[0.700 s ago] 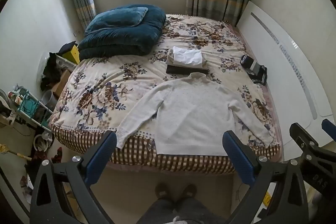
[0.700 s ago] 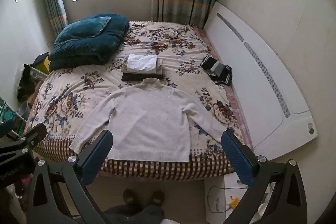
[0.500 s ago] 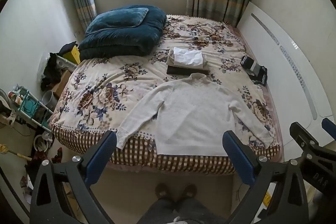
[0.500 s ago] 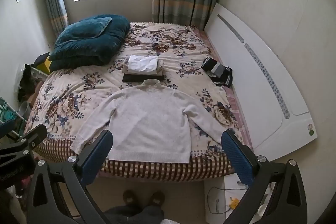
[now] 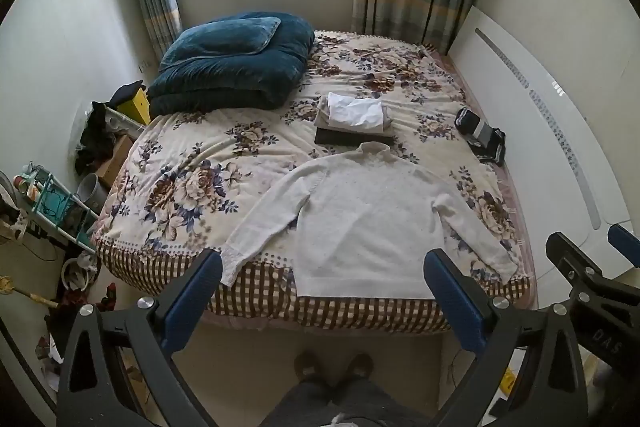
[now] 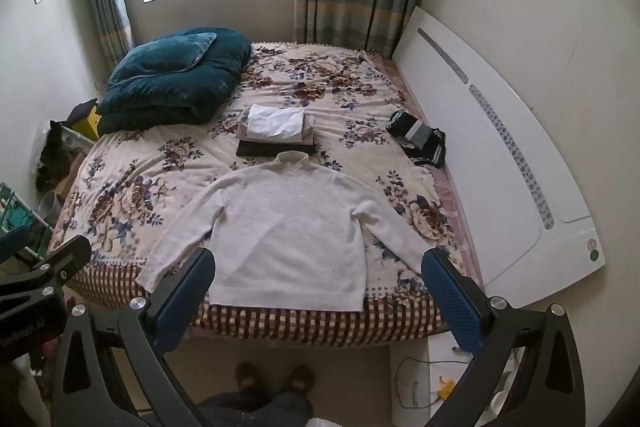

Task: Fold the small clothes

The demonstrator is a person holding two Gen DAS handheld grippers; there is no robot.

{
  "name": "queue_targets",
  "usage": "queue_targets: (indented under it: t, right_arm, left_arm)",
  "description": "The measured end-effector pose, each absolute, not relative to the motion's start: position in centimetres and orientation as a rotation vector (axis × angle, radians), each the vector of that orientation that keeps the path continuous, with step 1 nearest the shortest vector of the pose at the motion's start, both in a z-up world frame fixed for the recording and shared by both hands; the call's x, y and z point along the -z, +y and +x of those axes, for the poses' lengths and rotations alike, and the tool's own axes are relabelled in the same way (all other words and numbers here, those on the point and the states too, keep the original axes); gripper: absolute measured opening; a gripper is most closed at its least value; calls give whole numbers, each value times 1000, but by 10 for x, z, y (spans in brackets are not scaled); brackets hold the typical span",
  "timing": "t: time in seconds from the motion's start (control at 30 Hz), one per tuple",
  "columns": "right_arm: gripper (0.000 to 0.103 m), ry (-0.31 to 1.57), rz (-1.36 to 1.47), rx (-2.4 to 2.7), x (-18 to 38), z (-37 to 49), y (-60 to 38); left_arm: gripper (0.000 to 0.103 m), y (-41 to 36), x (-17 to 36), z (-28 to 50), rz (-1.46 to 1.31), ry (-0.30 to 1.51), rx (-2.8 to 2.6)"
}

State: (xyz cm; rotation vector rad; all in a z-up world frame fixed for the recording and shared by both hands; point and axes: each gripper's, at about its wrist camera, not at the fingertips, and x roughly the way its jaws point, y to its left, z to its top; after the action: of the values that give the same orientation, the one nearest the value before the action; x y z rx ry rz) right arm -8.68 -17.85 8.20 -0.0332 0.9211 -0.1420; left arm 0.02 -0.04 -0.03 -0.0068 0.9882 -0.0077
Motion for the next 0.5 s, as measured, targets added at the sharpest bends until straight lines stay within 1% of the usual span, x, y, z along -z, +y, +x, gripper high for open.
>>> queue_targets:
  t: [0.5]
  right_arm:
    - [103, 917, -36, 141, -80, -83, -176]
  left_arm:
    - [103, 0, 0, 0, -12, 985, 11]
